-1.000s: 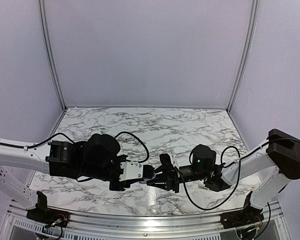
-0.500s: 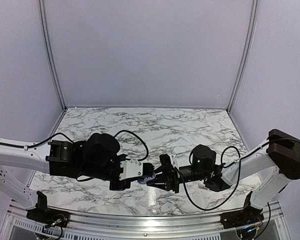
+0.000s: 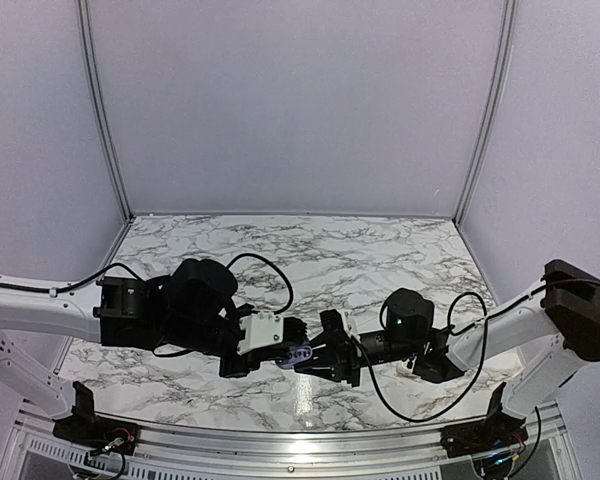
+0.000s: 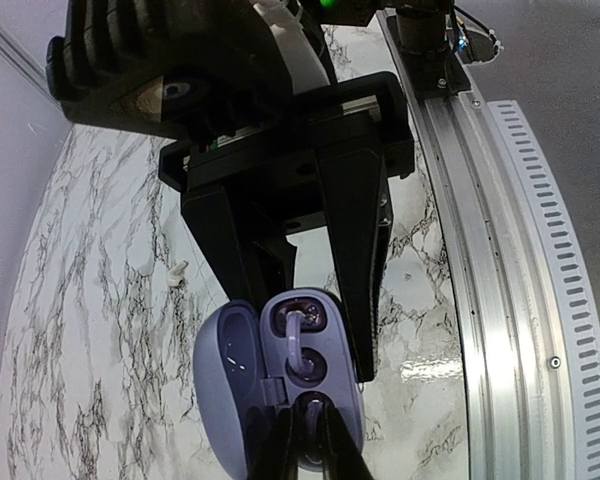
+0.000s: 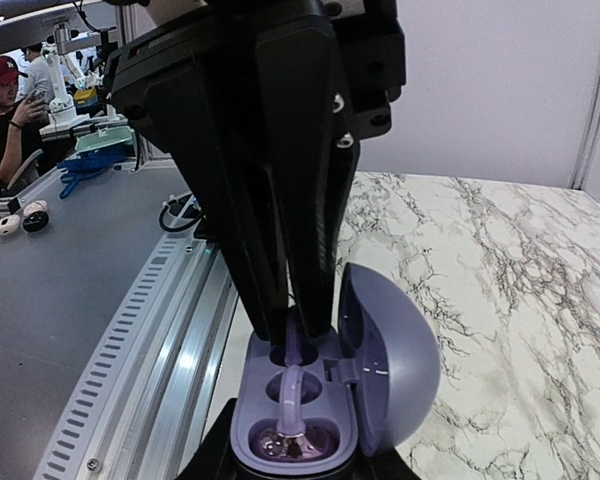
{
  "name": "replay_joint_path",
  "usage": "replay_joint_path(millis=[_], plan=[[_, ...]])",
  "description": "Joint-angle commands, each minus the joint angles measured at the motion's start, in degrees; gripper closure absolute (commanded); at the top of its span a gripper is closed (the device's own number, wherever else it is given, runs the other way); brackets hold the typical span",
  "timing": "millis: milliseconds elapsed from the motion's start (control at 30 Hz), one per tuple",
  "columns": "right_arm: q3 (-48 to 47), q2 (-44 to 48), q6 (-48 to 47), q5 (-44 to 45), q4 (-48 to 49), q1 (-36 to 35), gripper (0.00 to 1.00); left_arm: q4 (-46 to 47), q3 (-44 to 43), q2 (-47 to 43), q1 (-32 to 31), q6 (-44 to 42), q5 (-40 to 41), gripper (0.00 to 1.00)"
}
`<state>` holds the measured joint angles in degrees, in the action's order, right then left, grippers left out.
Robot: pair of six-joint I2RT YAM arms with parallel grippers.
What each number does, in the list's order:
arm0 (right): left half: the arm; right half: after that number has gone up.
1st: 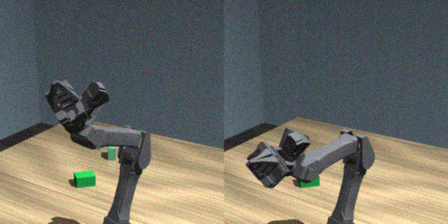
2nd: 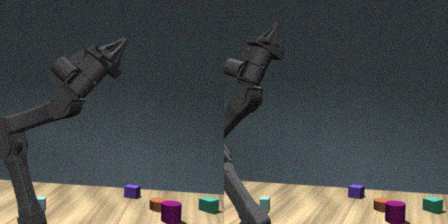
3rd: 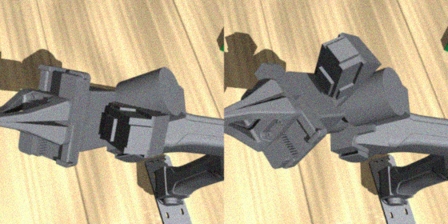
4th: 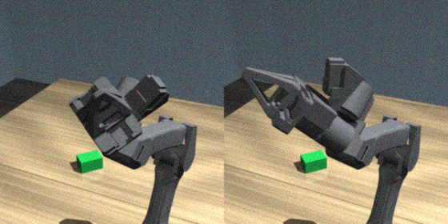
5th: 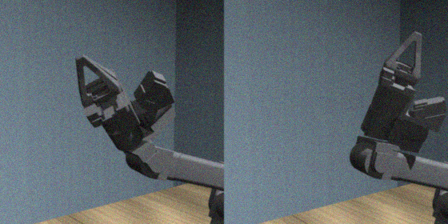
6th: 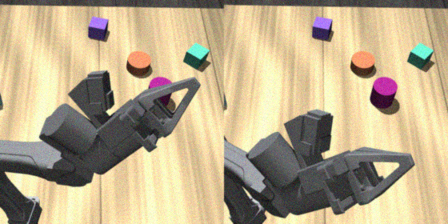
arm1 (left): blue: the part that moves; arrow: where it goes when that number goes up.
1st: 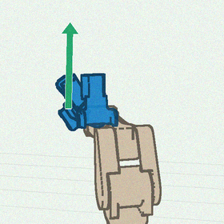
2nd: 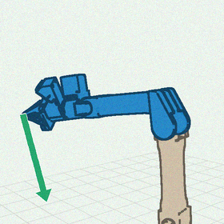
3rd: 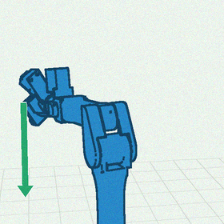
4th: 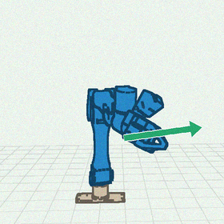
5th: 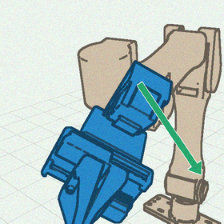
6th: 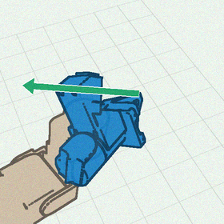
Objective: Insert the wireless bluetooth earbuds into the charging case
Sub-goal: Adjust the left earbud in the left side groove of the charging case.
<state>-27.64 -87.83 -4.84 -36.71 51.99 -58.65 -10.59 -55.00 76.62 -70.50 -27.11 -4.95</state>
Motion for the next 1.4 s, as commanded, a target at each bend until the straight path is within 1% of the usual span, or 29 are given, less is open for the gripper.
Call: replay_joint_path(millis=[0,100,233,333,433,600,867,1167,1367], plan=[[-1.9,0.9,-0.8,-1.0,1.1,-1.0,1.0,-0.3,-0.6,-0.8,0.7,1.1,0.7,0.88],[-1.9,0.3,-0.6,-0.9,1.1,-1.0,1.0,-0.4,-1.4,-1.5,0.7,1.4,1.1,0.8],[-1.8,0.1,0.0,-0.2,1.1,-1.0,1.0,-0.6,-1.7,-2.3,0.5,1.4,1.0,0.78],[-1.8,-0.1,0.2,0.1,1.1,-1.0,1.0,-0.6,-1.7,-2.6,0.5,1.5,1.4,0.78],[-1.9,-0.2,0.4,0.2,1.0,-1.0,1.0,-0.6,-1.5,-2.8,0.5,1.6,1.7,0.79],[-1.9,0.0,0.4,0.3,0.9,-1.0,1.0,-0.8,-0.9,-2.4,0.5,1.9,2.1,0.85],[-2.0,0.7,0.3,0.4,0.6,-1.0,1.0,-0.7,0.0,-0.8,0.5,2.1,2.1,0.91],[-2.1,1.2,0.3,0.6,0.5,-1.0,1.0,-0.8,0.5,0.6,0.5,2.0,-0.2,0.92],[-1.9,1.1,0.4,0.7,0.0,-0.9,1.0,-0.6,-0.2,-1.6,0.4,2.4,2.0,0.91]])
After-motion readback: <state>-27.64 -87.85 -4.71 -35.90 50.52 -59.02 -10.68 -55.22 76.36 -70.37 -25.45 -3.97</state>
